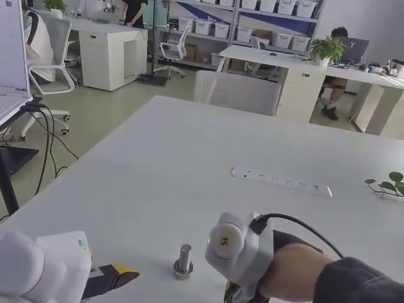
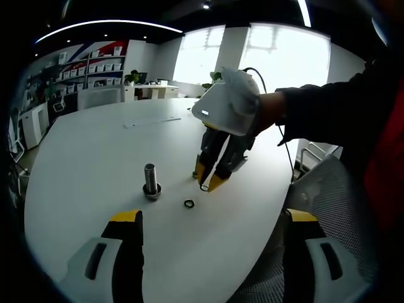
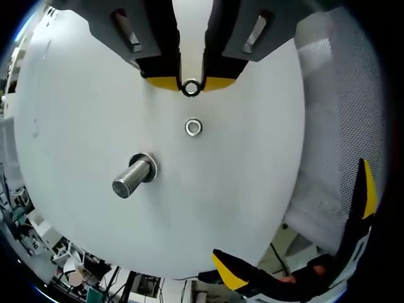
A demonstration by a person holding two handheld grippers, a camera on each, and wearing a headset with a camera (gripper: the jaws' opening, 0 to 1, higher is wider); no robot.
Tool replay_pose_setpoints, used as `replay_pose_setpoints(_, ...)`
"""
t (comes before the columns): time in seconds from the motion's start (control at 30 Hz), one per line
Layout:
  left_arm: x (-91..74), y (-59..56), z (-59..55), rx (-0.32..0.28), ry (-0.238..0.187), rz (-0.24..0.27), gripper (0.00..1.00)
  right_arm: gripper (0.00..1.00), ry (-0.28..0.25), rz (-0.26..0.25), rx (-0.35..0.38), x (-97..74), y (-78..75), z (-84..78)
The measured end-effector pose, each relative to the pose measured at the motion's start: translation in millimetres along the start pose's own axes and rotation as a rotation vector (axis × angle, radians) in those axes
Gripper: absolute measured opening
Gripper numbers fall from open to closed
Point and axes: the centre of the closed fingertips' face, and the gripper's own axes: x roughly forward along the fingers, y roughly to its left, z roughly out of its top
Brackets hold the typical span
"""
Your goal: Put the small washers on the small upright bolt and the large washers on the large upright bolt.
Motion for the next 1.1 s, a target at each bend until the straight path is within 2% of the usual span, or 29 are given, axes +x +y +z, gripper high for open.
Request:
replay_pose_setpoints(0.4, 1.1, -1.6, 1.3, 0.007, 0.0, -0.008, 0.92, 0.13, 0.004, -0.005, 0.046, -8.0, 9.7, -23.7)
replay_pose_setpoints(0.8, 2.1, -3.4, 3.3, 0.013, 0.0, -0.013, 0.92, 0.13, 0.005, -0.031, 0.082, -21.0, 4.6, -39.8)
replay_pose_setpoints(1.1, 3.3, -3.9, 4.2, 0.017, 0.001, -0.016, 0.92, 0.13, 0.005, -0.068, 0.099, -39.4, -9.3, -48.0)
